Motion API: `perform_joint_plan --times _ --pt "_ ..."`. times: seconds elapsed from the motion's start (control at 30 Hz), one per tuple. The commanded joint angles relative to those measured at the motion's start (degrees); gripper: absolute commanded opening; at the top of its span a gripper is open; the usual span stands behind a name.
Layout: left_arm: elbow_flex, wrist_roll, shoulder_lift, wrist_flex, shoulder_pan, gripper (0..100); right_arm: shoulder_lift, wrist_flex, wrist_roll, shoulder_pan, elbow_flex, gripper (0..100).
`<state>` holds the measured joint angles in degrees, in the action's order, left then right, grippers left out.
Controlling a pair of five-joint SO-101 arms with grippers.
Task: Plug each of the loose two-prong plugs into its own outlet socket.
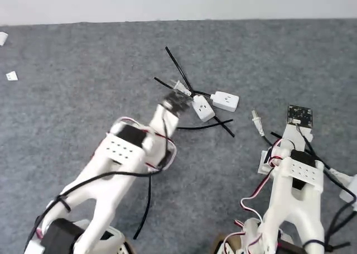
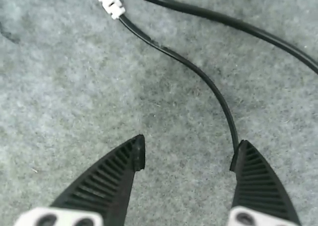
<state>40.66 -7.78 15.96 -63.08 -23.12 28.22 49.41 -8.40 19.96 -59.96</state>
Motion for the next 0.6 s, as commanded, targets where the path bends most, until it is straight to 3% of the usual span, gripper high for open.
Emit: perform_joint_plan --times 0.0,0.23,0.57 --pt "0.0 -0.9 -4.6 4.8 -4.2 1 -0.1 -0.9 -0.1 -0.4 0.0 27.0" --pt "-2.6 -1.0 -15.4 8.9 -0.8 1 -0.1 -1.0 -0.1 -0.4 0.0 27.0" --pt "-3.5 -1.1 -15.8 6.5 2.5 1 -0.1 -1.0 -0.1 -0.4 0.0 27.0"
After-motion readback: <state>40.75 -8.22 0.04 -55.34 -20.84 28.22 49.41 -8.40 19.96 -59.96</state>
